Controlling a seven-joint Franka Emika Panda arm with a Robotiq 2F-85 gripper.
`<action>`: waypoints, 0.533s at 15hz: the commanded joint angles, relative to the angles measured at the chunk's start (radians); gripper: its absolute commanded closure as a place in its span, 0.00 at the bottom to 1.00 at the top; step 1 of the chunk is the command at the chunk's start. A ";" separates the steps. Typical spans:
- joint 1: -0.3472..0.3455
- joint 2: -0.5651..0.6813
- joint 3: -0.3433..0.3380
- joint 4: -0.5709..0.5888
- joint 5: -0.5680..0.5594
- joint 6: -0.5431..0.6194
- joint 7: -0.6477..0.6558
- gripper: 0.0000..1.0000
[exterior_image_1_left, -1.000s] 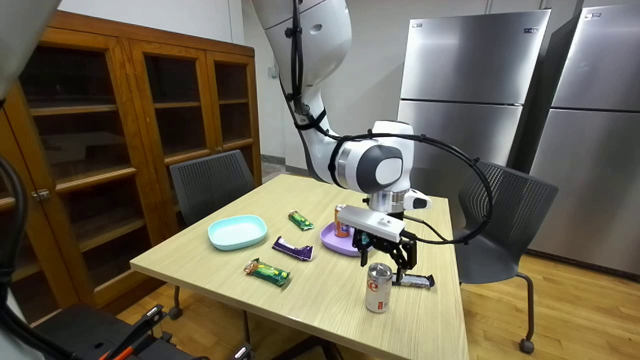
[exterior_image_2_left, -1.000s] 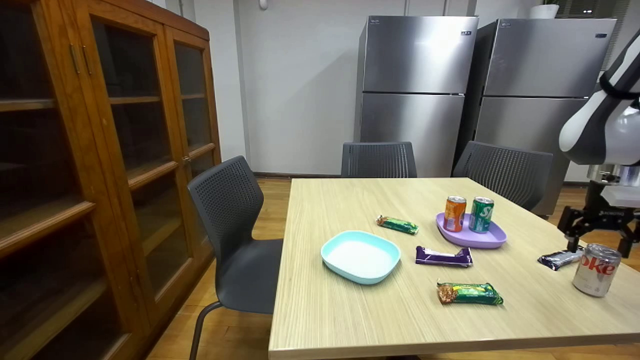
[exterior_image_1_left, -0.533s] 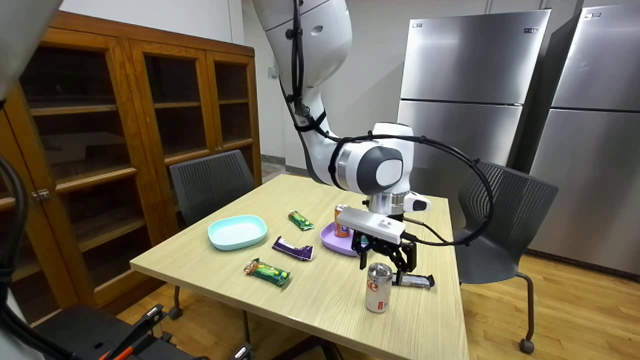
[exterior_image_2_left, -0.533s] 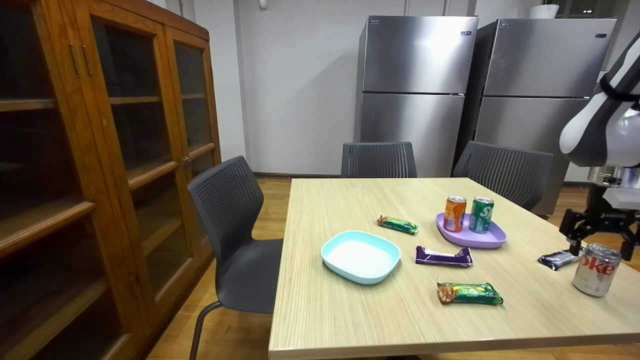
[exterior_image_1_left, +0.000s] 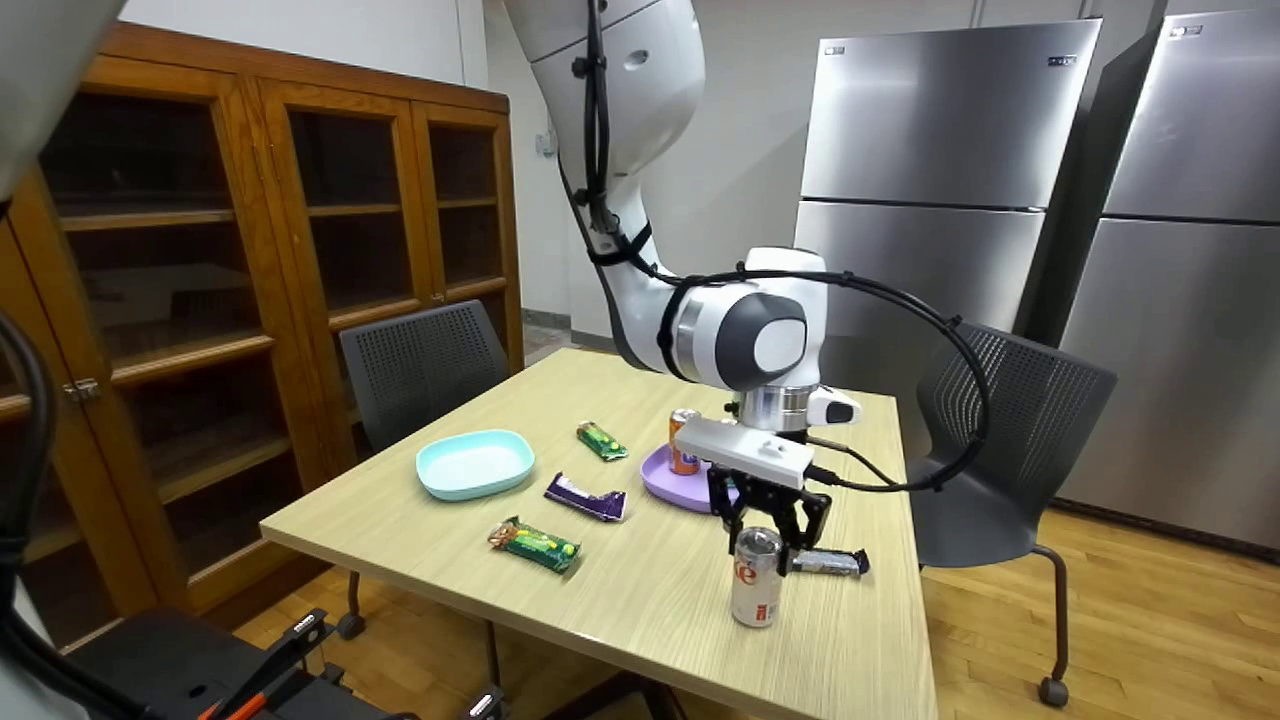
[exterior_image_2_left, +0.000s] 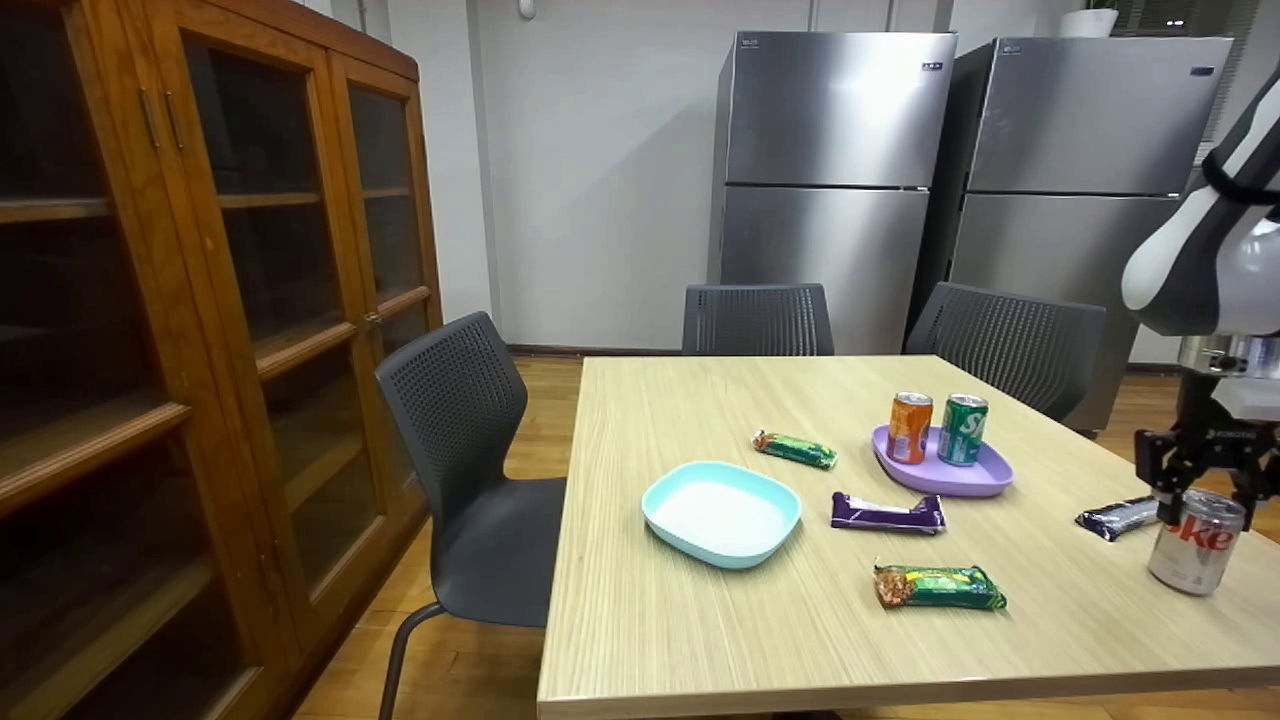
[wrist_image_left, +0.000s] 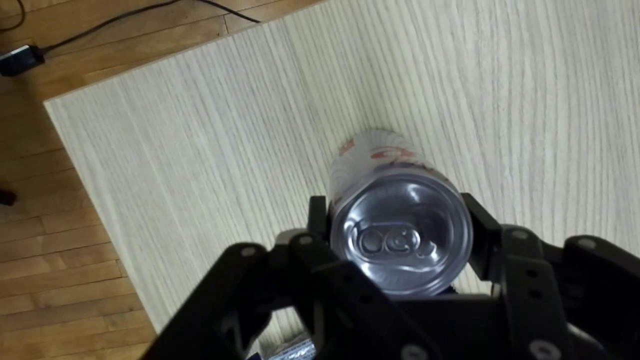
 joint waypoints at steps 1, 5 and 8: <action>0.007 -0.068 -0.016 -0.022 -0.048 -0.075 -0.011 0.61; 0.019 -0.147 -0.018 -0.050 -0.074 -0.100 -0.006 0.61; 0.039 -0.210 -0.015 -0.068 -0.092 -0.112 0.003 0.61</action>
